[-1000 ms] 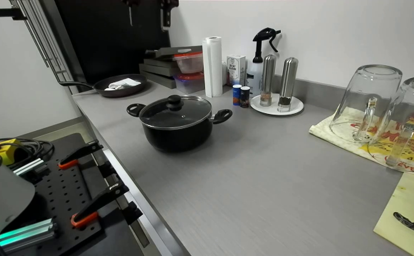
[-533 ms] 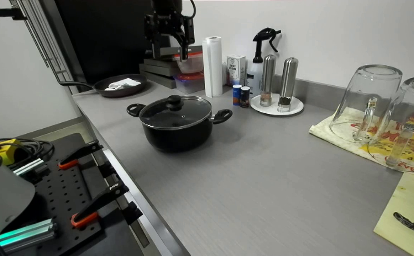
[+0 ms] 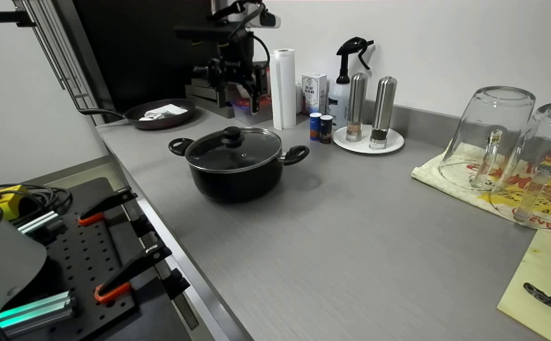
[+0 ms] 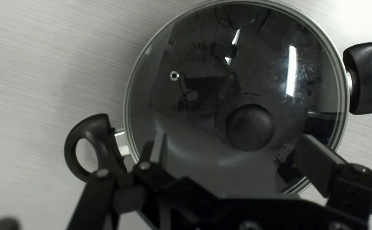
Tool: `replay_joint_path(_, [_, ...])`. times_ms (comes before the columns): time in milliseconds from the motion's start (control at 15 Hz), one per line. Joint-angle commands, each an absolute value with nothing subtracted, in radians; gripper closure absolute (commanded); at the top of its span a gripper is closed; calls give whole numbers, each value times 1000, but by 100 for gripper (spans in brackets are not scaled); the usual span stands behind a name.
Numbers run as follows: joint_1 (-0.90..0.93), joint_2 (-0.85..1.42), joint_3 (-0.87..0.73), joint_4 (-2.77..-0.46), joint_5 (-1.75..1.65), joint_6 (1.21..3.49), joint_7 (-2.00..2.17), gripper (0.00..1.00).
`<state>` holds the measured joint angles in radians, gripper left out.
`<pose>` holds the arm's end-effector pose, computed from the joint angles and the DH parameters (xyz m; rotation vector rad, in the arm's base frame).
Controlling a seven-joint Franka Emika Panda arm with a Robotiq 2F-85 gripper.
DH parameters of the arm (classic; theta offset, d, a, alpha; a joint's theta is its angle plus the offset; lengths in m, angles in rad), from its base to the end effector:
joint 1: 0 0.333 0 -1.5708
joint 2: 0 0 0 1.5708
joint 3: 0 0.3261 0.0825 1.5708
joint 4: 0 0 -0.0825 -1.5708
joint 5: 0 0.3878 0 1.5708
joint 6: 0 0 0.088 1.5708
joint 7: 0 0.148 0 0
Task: Remove the glass lid from the black pot.
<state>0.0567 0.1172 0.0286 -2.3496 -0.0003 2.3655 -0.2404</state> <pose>0.4975 0.0427 0.2398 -3.0852 -0.5072 0.1576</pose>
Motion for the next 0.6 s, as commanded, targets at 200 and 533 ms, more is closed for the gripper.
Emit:
replay_joint_path(200, [61, 215, 59, -2311, -16, 2418, -201, 0])
replay_joint_path(533, [69, 237, 77, -2324, -21, 2433, -197, 0])
